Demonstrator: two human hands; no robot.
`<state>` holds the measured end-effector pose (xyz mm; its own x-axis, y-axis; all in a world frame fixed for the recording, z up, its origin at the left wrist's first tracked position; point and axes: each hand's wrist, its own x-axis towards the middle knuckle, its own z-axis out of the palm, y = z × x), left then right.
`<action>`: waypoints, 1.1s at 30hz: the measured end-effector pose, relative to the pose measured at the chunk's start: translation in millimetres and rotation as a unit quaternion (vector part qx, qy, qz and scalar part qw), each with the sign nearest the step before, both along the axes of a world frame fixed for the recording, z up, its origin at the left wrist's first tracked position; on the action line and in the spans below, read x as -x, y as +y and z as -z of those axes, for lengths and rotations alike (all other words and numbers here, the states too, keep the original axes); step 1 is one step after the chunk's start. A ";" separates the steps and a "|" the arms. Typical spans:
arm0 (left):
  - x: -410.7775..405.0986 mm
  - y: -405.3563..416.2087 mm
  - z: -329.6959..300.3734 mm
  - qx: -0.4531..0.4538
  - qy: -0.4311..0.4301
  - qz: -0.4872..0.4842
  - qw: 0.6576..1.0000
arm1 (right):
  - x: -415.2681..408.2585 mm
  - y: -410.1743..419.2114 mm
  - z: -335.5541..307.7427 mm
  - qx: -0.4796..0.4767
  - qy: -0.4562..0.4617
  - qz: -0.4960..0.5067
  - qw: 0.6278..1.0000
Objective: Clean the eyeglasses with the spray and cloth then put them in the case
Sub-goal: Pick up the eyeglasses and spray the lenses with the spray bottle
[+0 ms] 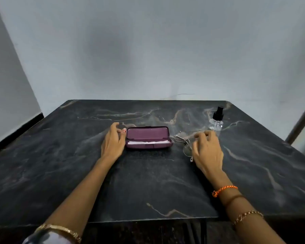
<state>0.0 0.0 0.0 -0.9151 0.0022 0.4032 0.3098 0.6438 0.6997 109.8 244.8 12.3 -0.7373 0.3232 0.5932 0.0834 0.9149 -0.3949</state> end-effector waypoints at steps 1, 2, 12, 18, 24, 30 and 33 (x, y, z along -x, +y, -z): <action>-1.0 0.5 -0.8 0.010 0.006 0.004 1.000 | -1.0 1.4 -0.8 0.028 -0.015 0.023 0.999; -0.4 1.0 -0.3 0.023 0.014 0.007 1.000 | -1.3 2.0 -2.1 0.042 -0.025 0.045 0.998; 1.8 -0.3 3.4 0.039 -0.015 0.040 0.998 | -14.0 15.6 -1.4 0.247 -0.077 0.026 0.966; 4.9 -4.7 6.8 -0.071 -0.020 -0.001 0.997 | -23.4 22.5 2.1 0.289 -0.095 -0.037 0.952; 5.3 -6.4 5.3 -0.140 -0.050 -0.004 0.989 | -22.5 22.0 7.2 0.231 -0.081 -0.056 0.968; 0.1 -6.0 1.8 -0.128 -0.046 0.008 0.991 | -22.6 22.2 9.7 0.166 -0.054 -0.064 0.983; -2.5 -5.6 2.2 -0.114 -0.049 0.021 0.992 | -24.5 22.0 8.7 0.143 -0.028 -0.045 0.988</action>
<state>2.5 -5.6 -2.2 -0.9508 -0.0405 0.3073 0.2567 0.4526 0.8540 134.3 266.8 3.6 -0.8004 0.4033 0.4435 0.0359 0.7707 -0.6362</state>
